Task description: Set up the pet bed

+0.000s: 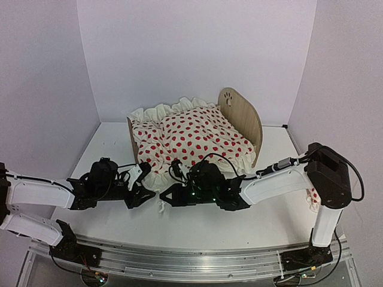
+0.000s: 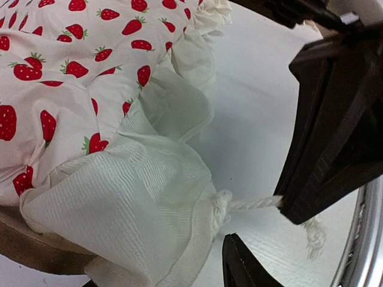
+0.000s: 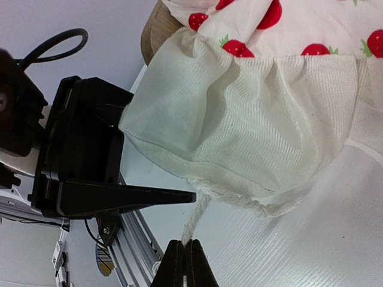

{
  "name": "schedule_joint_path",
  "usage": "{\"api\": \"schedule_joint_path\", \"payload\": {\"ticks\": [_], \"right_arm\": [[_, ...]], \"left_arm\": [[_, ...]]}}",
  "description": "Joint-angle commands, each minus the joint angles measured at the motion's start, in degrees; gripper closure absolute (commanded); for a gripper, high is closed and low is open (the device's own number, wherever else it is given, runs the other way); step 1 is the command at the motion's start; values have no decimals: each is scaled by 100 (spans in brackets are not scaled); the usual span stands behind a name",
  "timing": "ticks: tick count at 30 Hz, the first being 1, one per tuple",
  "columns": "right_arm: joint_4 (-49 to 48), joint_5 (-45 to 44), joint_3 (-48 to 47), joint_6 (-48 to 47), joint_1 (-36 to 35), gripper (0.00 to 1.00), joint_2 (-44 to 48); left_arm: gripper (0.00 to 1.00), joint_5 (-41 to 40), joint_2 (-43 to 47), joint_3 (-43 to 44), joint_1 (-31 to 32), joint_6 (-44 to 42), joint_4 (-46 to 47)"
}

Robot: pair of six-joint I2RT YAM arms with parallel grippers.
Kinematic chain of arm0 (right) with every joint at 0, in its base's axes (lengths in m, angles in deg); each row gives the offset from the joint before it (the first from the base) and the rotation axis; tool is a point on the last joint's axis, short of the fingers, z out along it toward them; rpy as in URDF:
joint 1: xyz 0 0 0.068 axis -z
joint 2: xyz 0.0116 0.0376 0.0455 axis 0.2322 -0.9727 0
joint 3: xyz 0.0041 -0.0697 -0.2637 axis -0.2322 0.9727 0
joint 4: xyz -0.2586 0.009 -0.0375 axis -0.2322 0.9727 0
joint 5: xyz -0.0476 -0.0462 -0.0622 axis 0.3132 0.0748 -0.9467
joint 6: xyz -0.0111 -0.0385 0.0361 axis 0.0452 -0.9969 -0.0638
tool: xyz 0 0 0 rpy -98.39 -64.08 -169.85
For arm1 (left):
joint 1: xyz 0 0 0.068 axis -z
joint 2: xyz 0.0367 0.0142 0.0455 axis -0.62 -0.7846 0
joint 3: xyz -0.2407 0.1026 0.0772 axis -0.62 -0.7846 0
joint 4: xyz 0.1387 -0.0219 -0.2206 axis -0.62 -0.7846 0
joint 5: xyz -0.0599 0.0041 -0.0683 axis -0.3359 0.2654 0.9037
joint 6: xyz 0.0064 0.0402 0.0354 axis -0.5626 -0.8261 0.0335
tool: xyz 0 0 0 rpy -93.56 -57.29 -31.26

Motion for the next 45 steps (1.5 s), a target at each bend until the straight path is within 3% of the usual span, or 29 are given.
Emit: {"api": "schedule_joint_path", "payload": {"ticks": [1,6,14,21,24,29,31,37,40,45], "right_arm": [[-45,-194,-251,96,-28,100,319],[-39,-219,-341,131,-25,100,321],[29,-337,-360,165,-24,100,336],[40,-267,-411,130,-26,100,299],[54,-267,-415,96,-27,100,326],[50,-293,-372,143,-27,100,315],[50,-261,-405,138,-25,100,280],[61,-260,-424,109,-24,100,273],[163,-427,-290,122,7,100,353],[665,-493,-1,248,127,100,445]], "left_arm": [[54,-225,-37,120,389,2629,380],[49,-407,16,-727,808,3052,1709],[35,-734,-233,-1025,810,2954,2353],[40,-822,-2137,-511,814,2592,3589],[41,-651,-2253,-562,811,2446,4096],[43,-647,-2174,-528,810,2596,4171],[48,-807,-2191,-493,811,2573,4198],[97,-730,-2111,-442,811,2689,3737],[100,-637,-1858,-211,812,2830,2842],[100,-204,-1055,344,805,3060,263]]}}
